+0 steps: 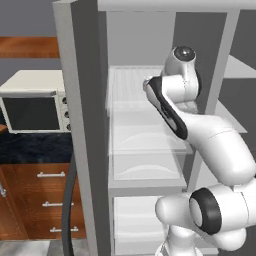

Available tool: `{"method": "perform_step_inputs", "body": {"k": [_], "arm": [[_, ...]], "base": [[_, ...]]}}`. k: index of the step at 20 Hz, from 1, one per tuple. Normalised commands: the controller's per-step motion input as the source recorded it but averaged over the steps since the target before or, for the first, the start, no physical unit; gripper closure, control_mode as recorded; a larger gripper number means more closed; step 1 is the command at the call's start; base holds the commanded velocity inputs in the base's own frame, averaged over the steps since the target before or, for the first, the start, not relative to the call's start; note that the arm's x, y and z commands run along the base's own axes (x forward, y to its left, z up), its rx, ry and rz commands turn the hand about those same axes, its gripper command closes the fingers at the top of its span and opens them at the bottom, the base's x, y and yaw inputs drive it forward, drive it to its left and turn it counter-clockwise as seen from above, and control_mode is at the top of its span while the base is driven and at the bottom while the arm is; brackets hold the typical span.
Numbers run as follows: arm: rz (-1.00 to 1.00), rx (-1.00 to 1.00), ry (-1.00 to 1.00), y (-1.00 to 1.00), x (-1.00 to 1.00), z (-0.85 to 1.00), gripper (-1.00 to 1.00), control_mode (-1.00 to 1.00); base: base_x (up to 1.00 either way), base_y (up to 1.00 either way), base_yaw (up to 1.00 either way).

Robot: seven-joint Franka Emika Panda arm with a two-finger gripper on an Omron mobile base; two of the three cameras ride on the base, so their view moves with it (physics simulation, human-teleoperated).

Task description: Retrieve a lemon from the fridge and place it on the cutting board with the fish.

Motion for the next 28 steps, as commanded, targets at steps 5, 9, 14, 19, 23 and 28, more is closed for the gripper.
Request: {"method": "perform_step_inputs", "body": {"k": [5, 9, 14, 19, 23, 28], "arm": [[0.0, 0.0, 0.01, 0.12, 0.42, -0.22, -1.0, -1.0], [0.0, 0.0, 0.0, 0.01, 0.02, -0.22, -1.0, -1.0], [0.0, 0.0, 0.0, -0.02, 0.0, -0.19, -1.0, -1.0], [0.0, 0.0, 0.0, -0.02, 0.0, -0.19, -1.0, -1.0], [0.0, 0.0, 0.01, 0.0, 0.01, -0.26, -1.0, -1.0], [0.0, 0.0, 0.05, 0.0, 0.33, -0.2, -1.0, -1.0]], "base": [[0.0, 0.0, 0.0], [0.0, 0.0, 0.0], [0.0, 0.0, 0.0], [0.0, 0.0, 0.0], [0.0, 0.0, 0.0], [0.0, 0.0, 0.0]]}}
